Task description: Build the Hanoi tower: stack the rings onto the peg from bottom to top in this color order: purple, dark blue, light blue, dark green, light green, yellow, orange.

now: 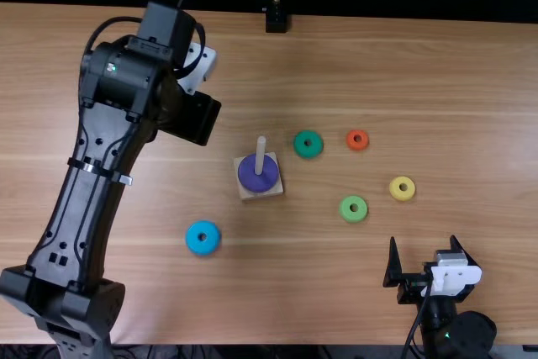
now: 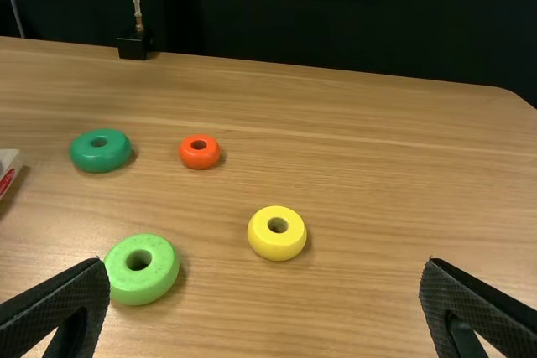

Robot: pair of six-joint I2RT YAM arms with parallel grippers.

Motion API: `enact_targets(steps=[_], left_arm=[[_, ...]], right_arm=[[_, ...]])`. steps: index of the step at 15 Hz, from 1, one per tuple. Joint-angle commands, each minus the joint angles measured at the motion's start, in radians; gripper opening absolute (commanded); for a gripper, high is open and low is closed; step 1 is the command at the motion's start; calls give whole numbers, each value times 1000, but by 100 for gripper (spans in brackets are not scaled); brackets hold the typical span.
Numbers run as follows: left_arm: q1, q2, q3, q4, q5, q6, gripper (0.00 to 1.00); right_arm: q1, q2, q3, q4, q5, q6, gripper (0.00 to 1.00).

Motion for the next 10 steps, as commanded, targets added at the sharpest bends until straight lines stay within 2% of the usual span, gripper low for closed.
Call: enact_targets(steps=[1, 4, 6, 7, 10], left_arm=[[-35, -9, 42, -2, 5, -68, 0], [-107, 11, 51, 0, 7, -77, 0], [-149, 31, 50, 1, 7, -106, 0], [-163, 45, 50, 7, 7, -121, 0], [-201, 73, 50, 20, 9, -125, 0]], right_arm=[[-11, -12, -68, -52, 2, -4, 100], [-11, -12, -68, -52, 2, -4, 100], [-11, -12, -68, -52, 2, -2, 100], [-11, -12, -68, -52, 2, -2, 100], [-11, -12, -68, -52, 2, -2, 100]])
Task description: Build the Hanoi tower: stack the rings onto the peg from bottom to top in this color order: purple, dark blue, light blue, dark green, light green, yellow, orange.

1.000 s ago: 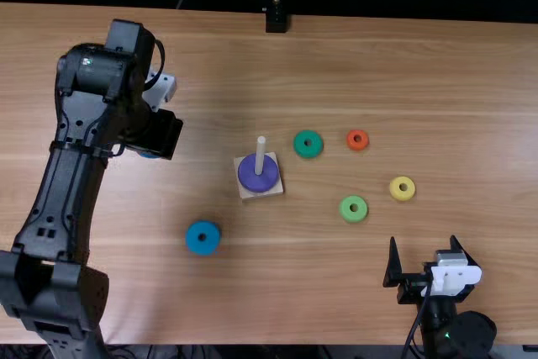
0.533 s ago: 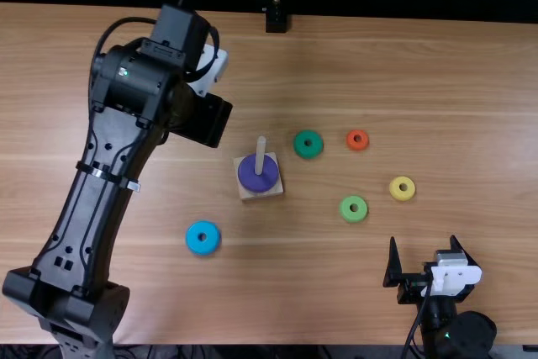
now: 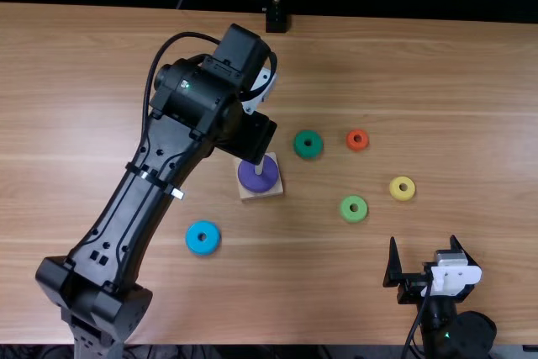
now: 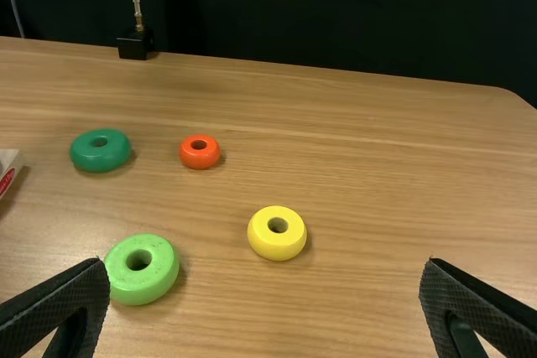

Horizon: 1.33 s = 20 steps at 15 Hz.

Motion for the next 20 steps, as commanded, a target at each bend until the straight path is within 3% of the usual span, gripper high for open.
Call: enact_targets(steps=[1, 15, 20], left_arm=[[-19, 29, 34, 3, 9, -19, 0], [-60, 100, 41, 33, 9, -20, 0], [-60, 121, 54, 33, 11, -41, 0]], right_arm=[[-11, -12, -69, -52, 2, -2, 100], [-11, -12, -69, -52, 2, -2, 100], [-11, -12, -69, -52, 2, -4, 100]])
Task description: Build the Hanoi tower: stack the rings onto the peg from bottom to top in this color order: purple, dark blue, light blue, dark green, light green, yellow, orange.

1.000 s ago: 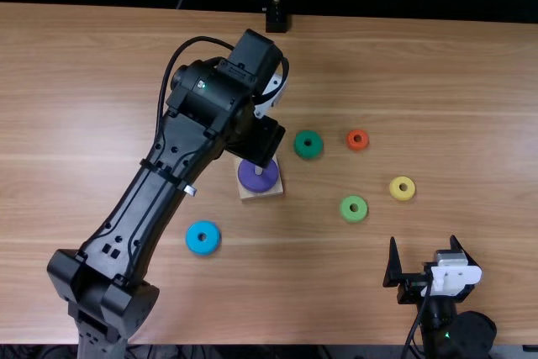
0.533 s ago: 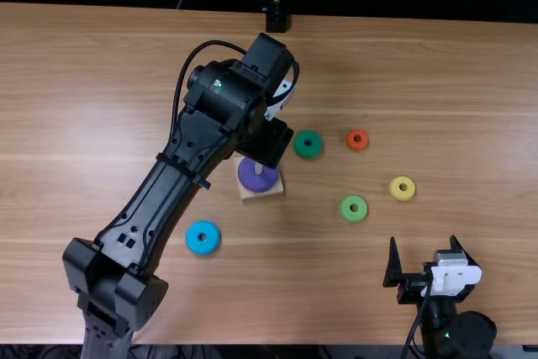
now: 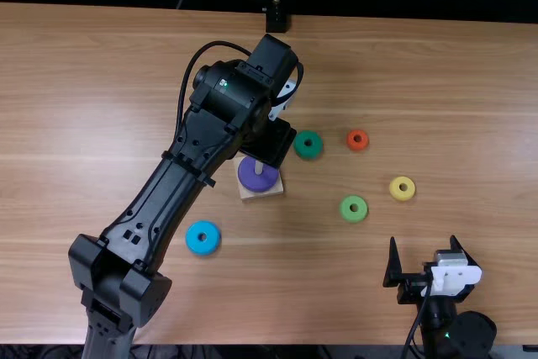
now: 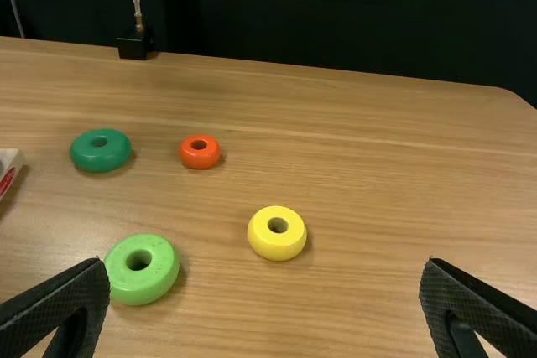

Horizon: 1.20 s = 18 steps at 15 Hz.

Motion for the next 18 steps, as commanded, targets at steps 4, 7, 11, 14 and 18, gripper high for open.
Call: enact_targets(steps=[4, 7, 11, 14, 18], left_arm=[[-9, 46, 35, 2, 8, -15, 0], [-18, 48, 36, 0, 13, -15, 61], [-18, 48, 22, -16, 24, -17, 100], [-15, 46, 22, -14, 24, -17, 100], [0, 20, 41, 19, 24, -13, 100]], right_arm=[[-11, -13, -68, -53, 2, -4, 100], [-11, -13, -68, -53, 2, -2, 100], [-11, -13, -68, -53, 2, -2, 100], [-11, -13, -68, -53, 2, -2, 100], [-11, -13, -68, -53, 2, -4, 100]])
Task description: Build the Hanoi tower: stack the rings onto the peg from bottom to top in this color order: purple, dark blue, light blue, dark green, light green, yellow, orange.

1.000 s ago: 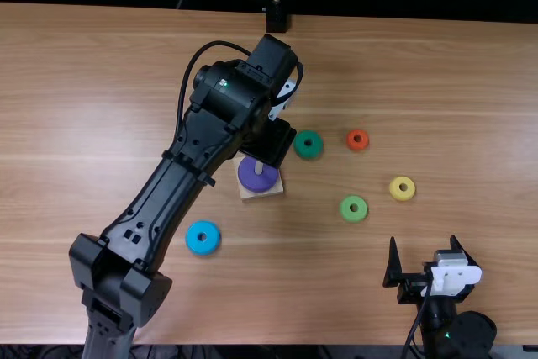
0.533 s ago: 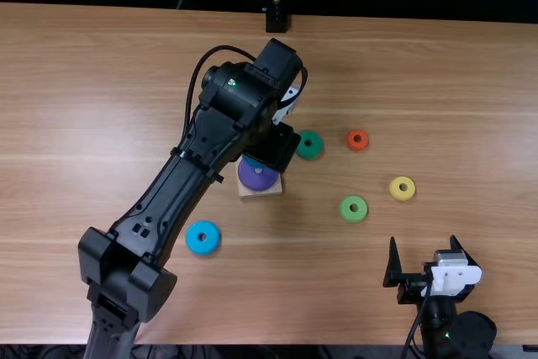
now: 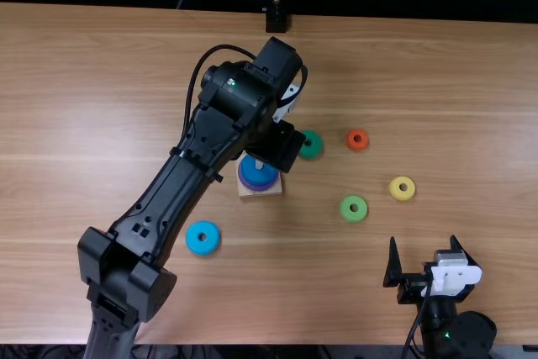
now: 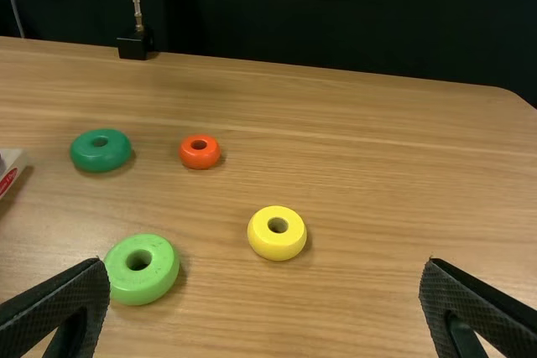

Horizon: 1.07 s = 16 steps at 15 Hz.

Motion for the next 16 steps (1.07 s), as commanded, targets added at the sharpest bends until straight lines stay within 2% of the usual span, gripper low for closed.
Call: enact_targets(steps=[1, 3, 6, 8, 10, 11, 12, 14, 16], left_arm=[[6, -64, 40, 33, 5, -5, 100], [34, -132, 38, 103, -4, -1, 100], [97, -288, -49, 268, 7, -11, 100], [150, -432, -321, 491, 14, -14, 100], [158, -606, -623, 782, 45, -33, 100], [175, -670, -744, 880, 43, -53, 100], [199, -725, -850, 922, 31, -75, 100], [233, -842, -1020, 916, 20, -119, 100], [262, -913, -1183, 848, -21, -145, 100]], right_arm=[[-11, -13, -69, -52, 2, -2, 100], [-11, -13, -69, -52, 2, -4, 100], [-11, -13, -69, -52, 2, -2, 100], [-11, -13, -69, -52, 2, -4, 100], [-11, -13, -69, -52, 2, -2, 100], [-11, -13, -69, -52, 2, -4, 100], [-11, -13, -69, -52, 2, -4, 100], [-11, -13, -69, -52, 2, -2, 100], [-11, -13, -69, -52, 2, -2, 100]])
